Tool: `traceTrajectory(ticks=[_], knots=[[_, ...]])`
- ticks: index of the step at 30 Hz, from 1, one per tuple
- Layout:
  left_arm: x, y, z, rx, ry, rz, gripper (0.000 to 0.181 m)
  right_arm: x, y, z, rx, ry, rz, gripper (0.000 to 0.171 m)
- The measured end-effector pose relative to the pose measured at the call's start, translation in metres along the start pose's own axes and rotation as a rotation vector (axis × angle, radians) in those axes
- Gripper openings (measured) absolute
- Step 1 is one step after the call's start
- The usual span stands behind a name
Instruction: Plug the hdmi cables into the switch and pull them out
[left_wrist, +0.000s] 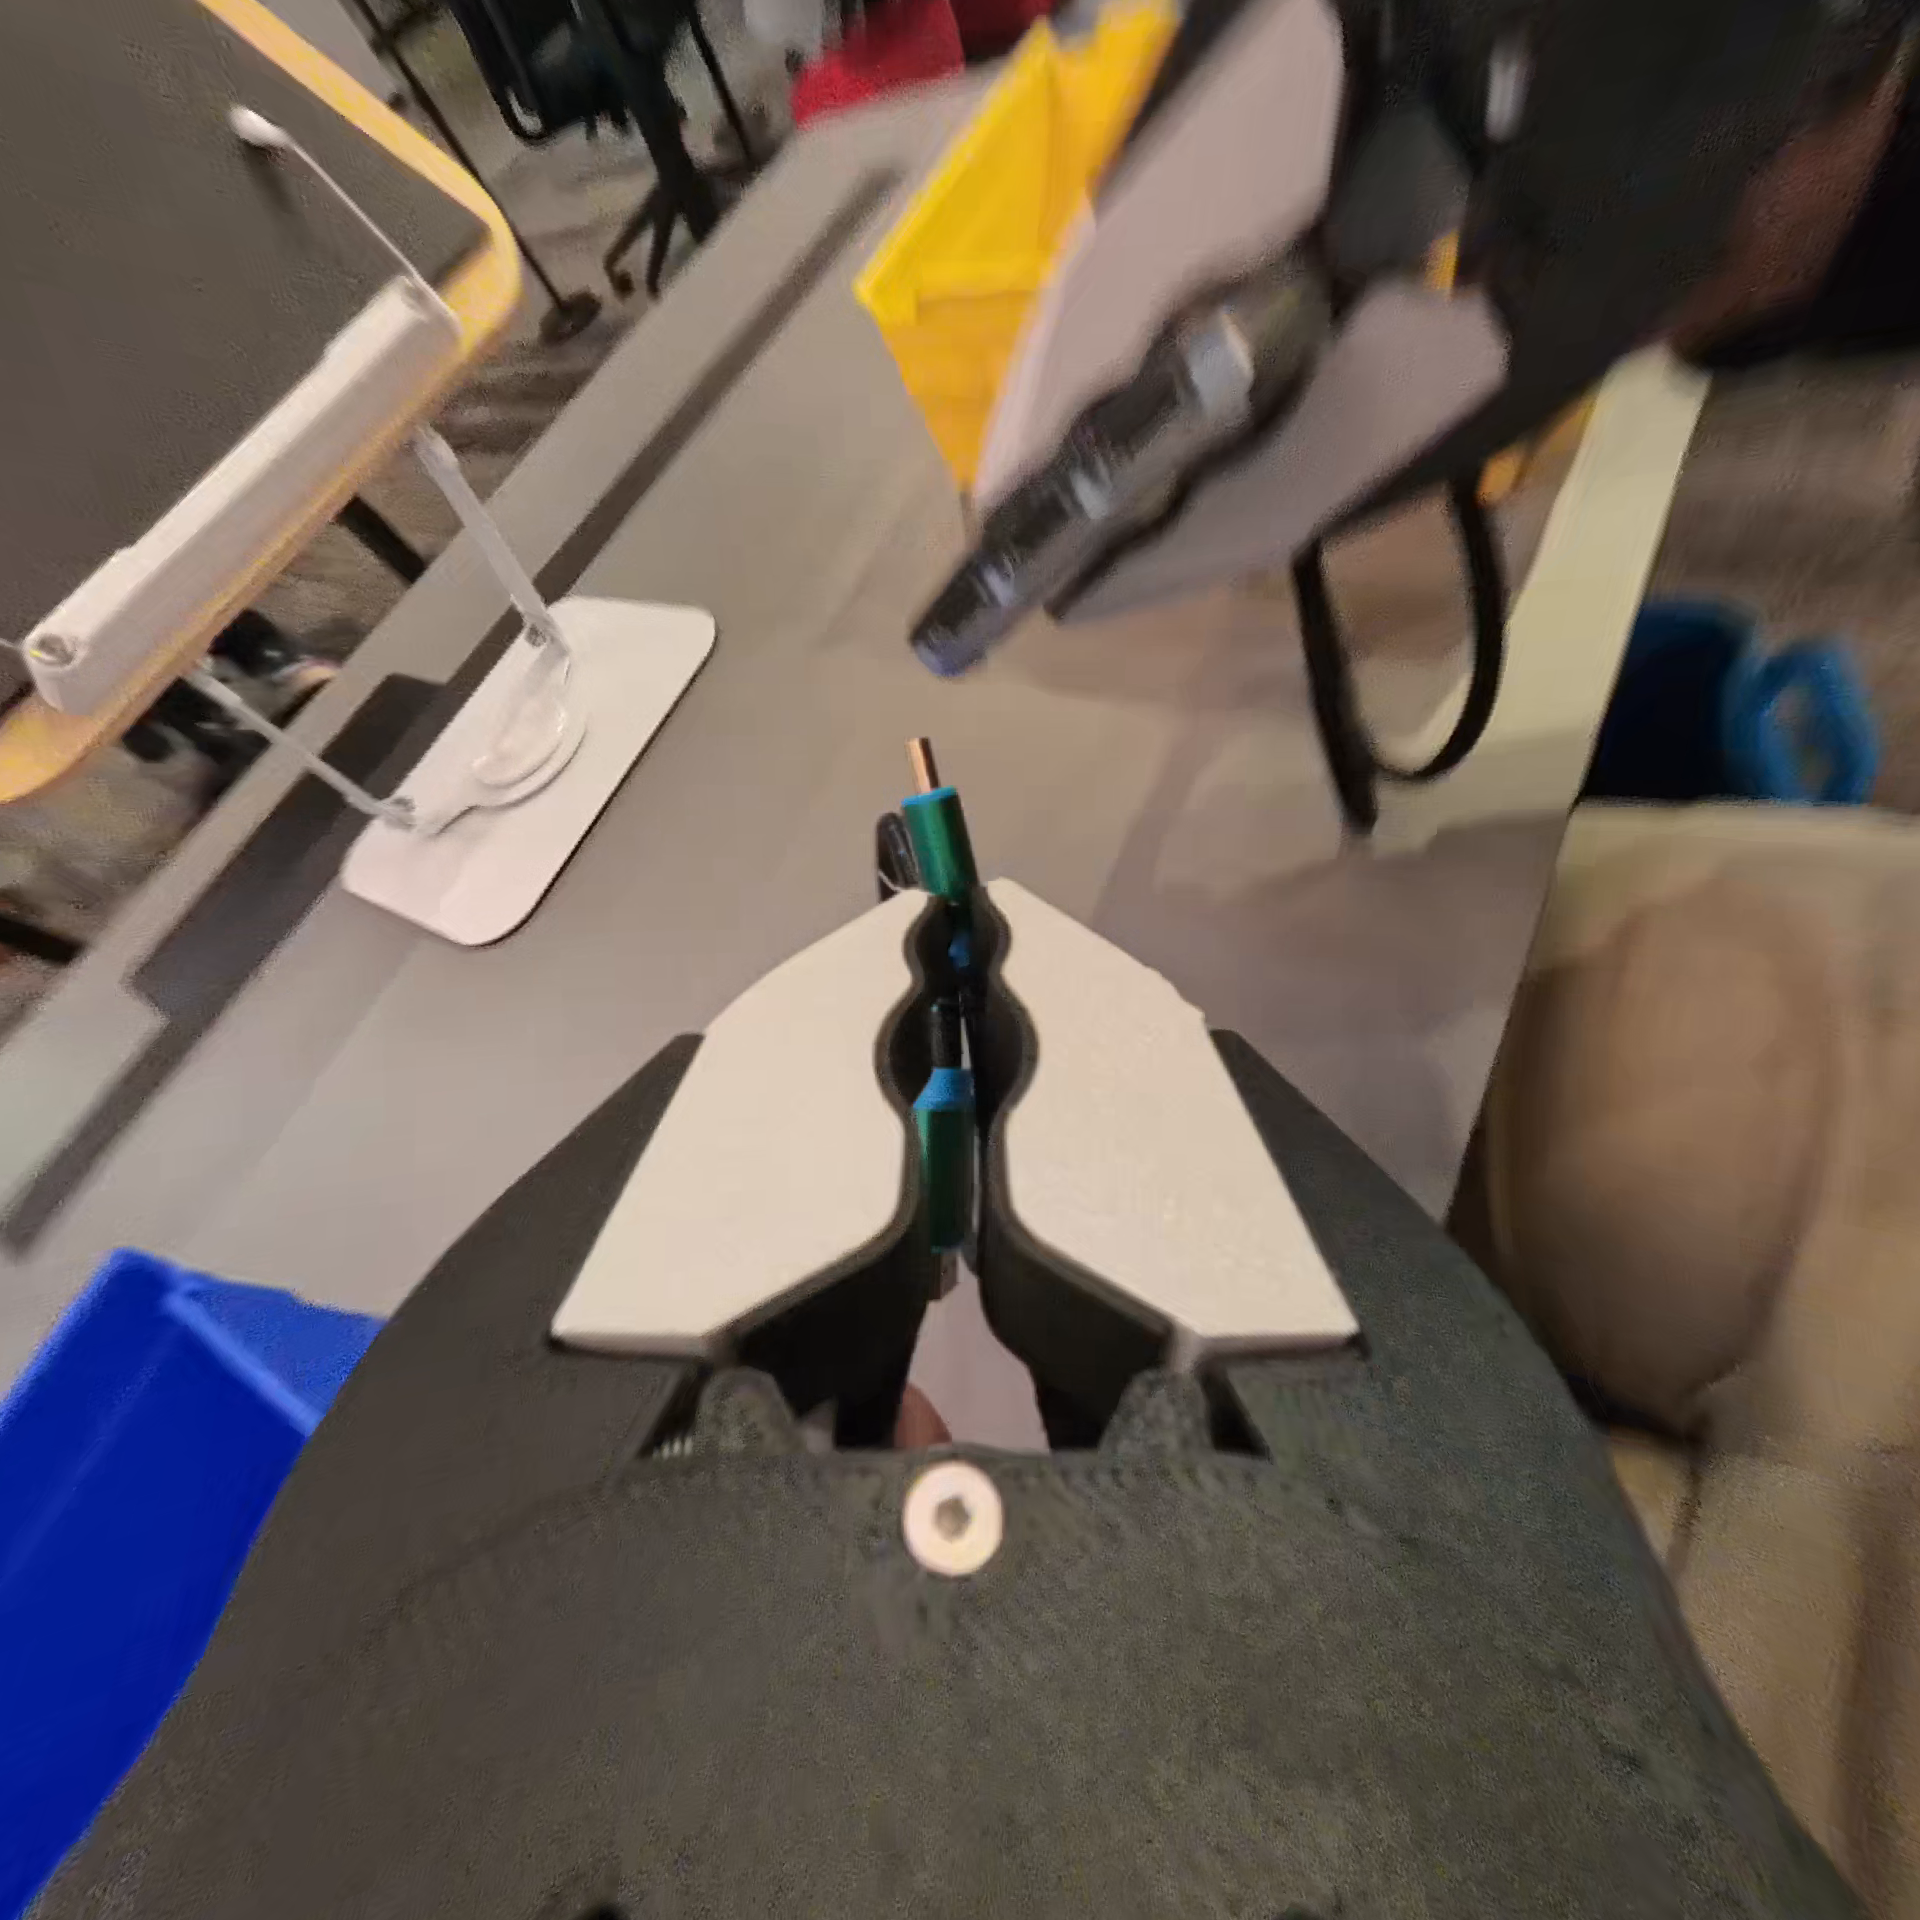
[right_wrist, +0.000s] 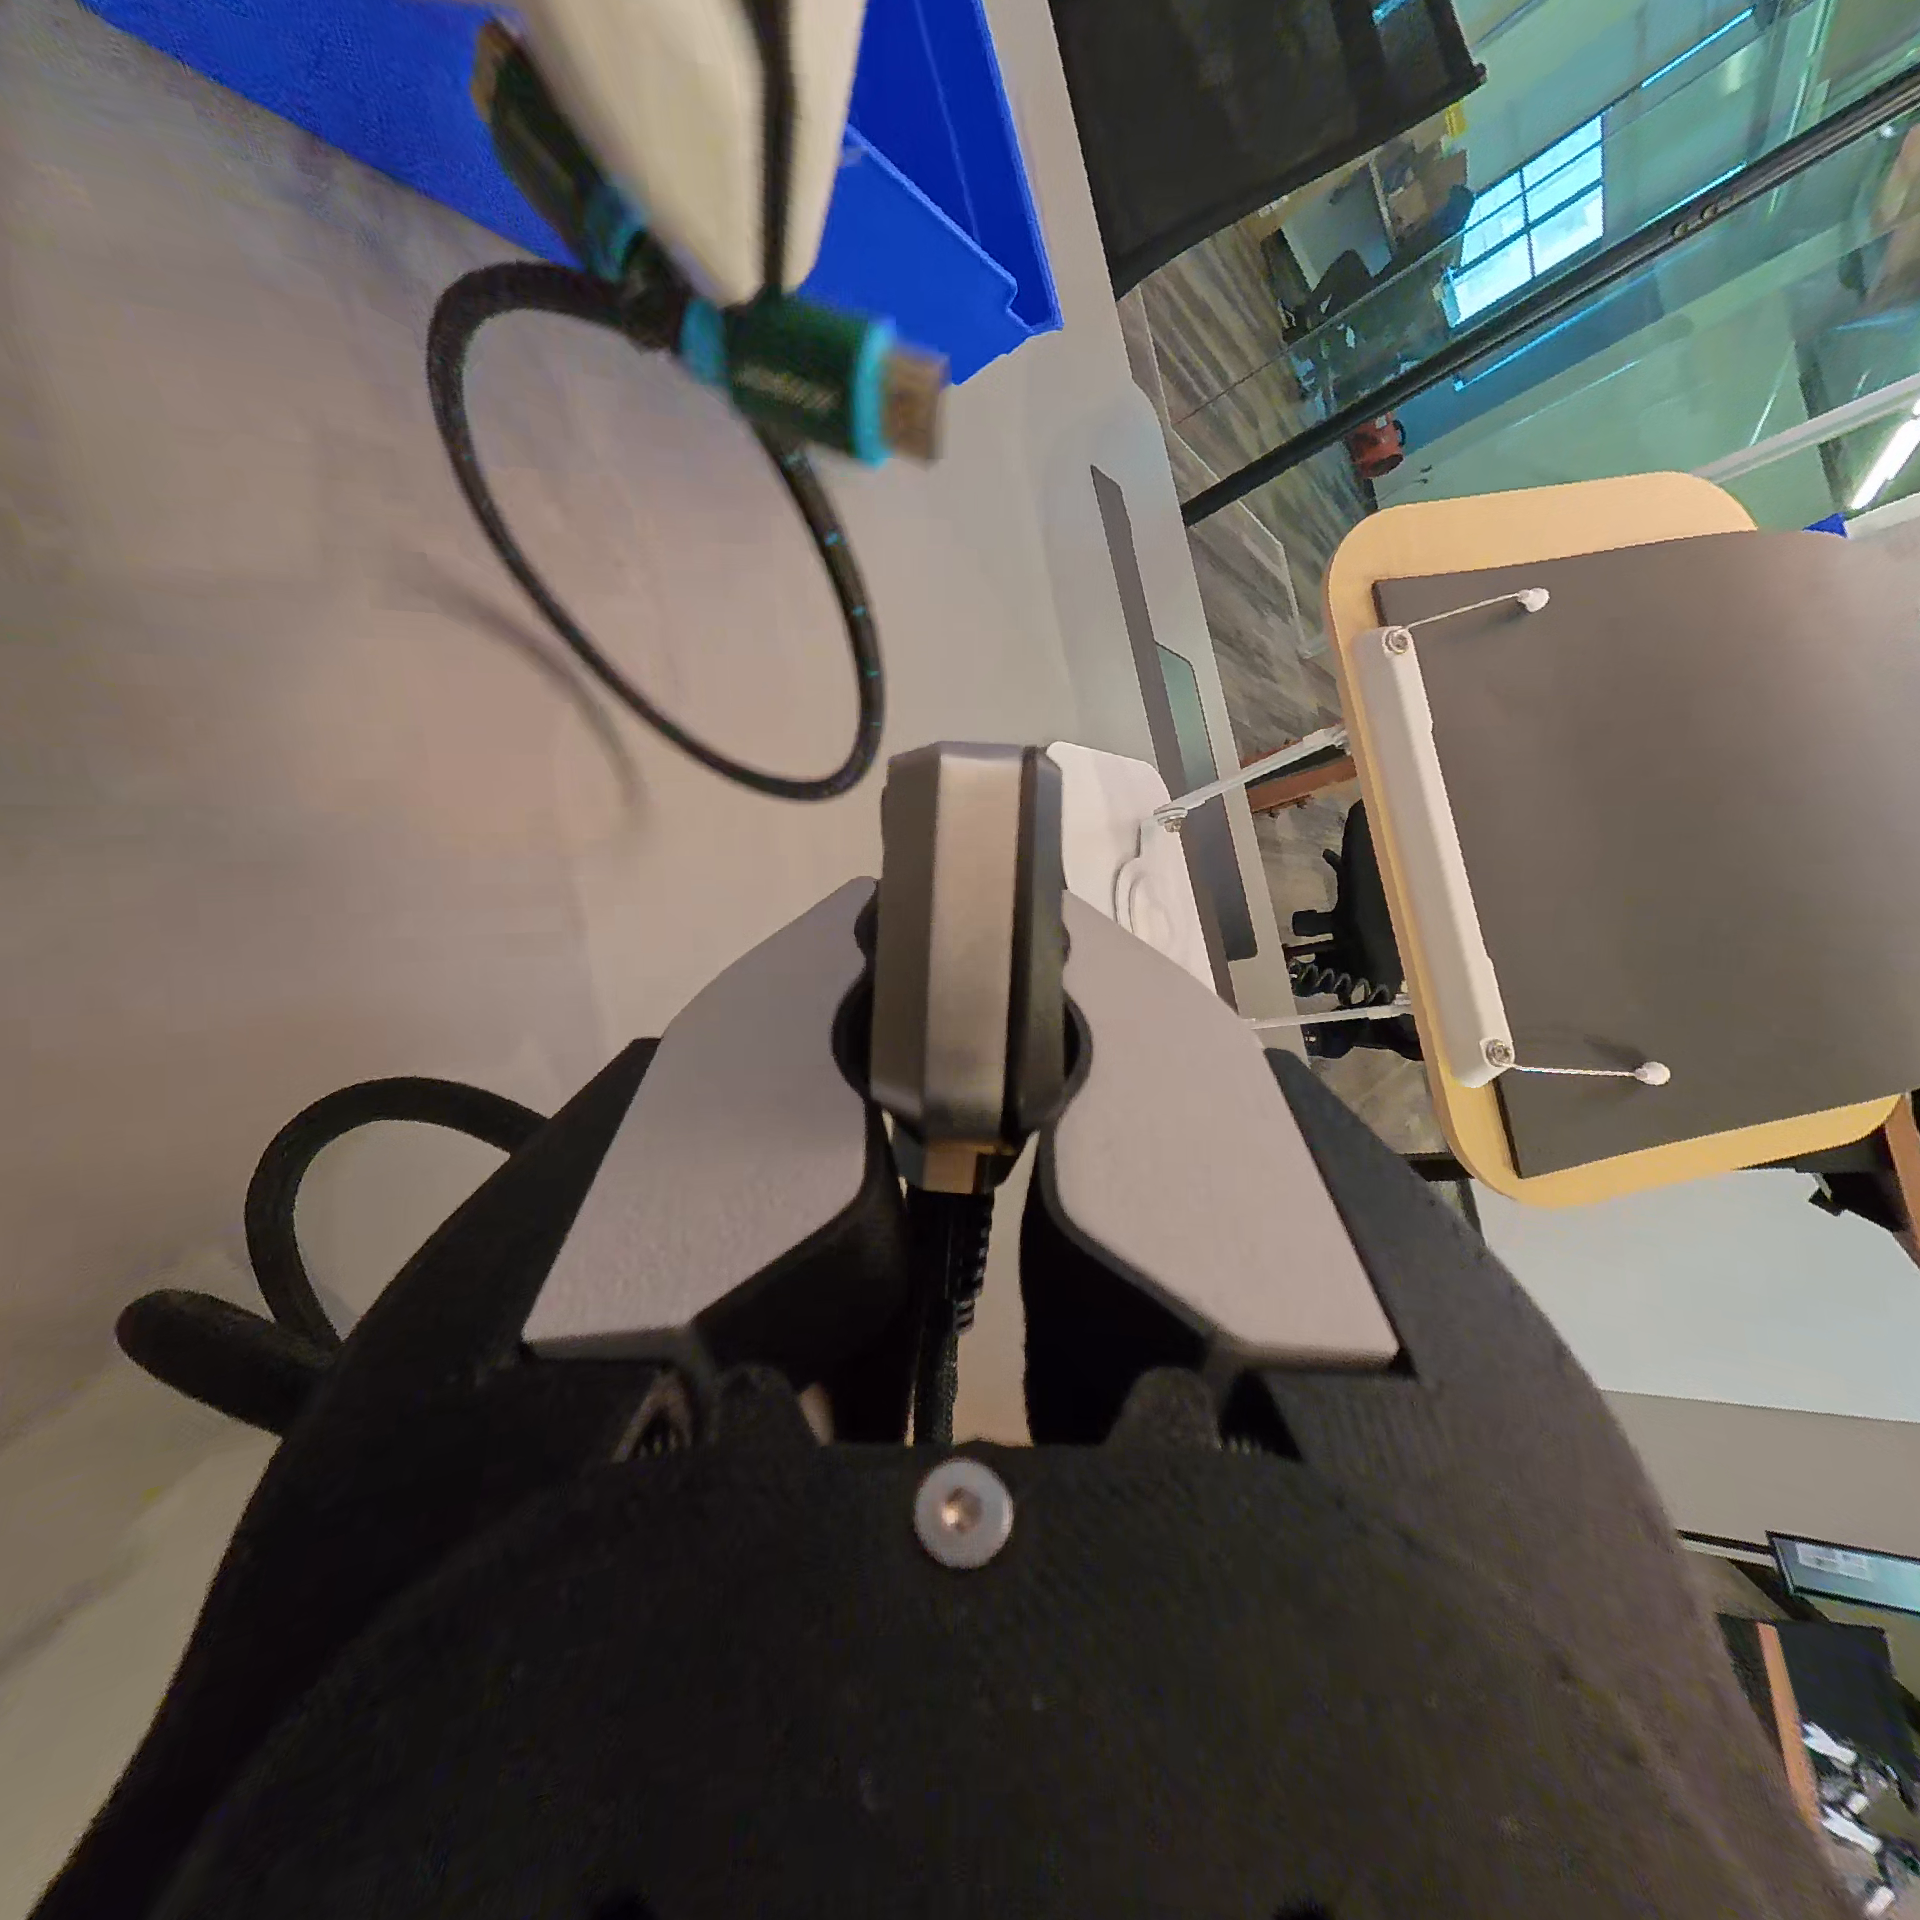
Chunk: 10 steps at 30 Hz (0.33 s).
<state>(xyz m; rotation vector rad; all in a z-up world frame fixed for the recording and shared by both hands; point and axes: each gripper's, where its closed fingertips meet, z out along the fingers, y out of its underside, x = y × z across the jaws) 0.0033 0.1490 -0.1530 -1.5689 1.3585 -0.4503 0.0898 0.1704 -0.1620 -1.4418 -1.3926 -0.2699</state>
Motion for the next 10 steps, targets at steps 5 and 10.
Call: traceTrajectory(ticks=[5,10], knots=[[-0.020,-0.018,0.004,0.170,0.064,-0.410,0.000,0.000,-0.001,0.000,0.006,-0.003,0.012,0.022],[-0.024,0.034,0.053,-0.008,-0.023,-0.588,0.001,0.001,0.000,-0.001,0.005,0.001,0.017,0.023]])
